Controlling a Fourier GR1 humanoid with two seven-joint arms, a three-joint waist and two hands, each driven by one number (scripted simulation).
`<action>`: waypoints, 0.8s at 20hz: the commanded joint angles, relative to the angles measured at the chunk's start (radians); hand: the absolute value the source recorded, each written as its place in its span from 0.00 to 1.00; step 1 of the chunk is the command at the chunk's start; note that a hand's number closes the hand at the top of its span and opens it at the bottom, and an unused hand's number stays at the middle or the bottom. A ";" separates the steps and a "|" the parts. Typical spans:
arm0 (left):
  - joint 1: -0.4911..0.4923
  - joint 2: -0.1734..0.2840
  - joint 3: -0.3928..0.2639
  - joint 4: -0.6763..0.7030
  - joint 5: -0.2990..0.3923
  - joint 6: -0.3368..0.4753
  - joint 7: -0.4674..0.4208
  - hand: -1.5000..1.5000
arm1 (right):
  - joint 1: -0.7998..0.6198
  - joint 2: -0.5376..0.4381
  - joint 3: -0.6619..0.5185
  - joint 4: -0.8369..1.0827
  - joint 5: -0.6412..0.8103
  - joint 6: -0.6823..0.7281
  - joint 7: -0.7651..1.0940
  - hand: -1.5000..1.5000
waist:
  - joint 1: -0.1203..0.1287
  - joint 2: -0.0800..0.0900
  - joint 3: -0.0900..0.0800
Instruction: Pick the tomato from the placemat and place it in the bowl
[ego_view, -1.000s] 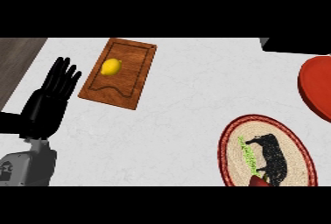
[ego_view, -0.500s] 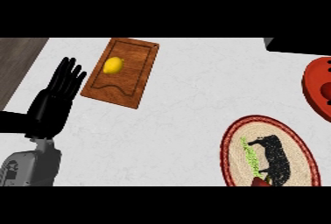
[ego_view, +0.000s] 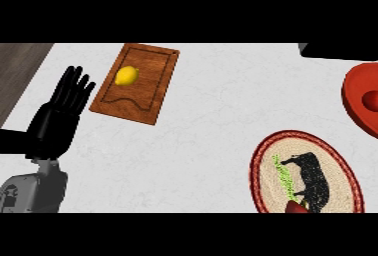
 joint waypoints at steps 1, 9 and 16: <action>-0.010 -0.001 0.003 -0.009 -0.006 0.016 0.007 0.50 | -0.003 -0.051 -0.089 0.027 -0.085 0.039 0.025 0.00 | 0.001 0.006 0.002; 0.035 0.002 0.010 -0.003 -0.004 -0.001 -0.017 0.50 | 0.084 -0.203 -0.150 0.047 -0.145 0.152 0.054 0.00 | -0.020 0.008 0.003; 0.035 -0.008 0.011 -0.017 0.004 0.010 -0.011 0.50 | 0.185 -0.259 -0.162 0.039 -0.156 0.223 0.014 0.00 | -0.034 0.006 0.008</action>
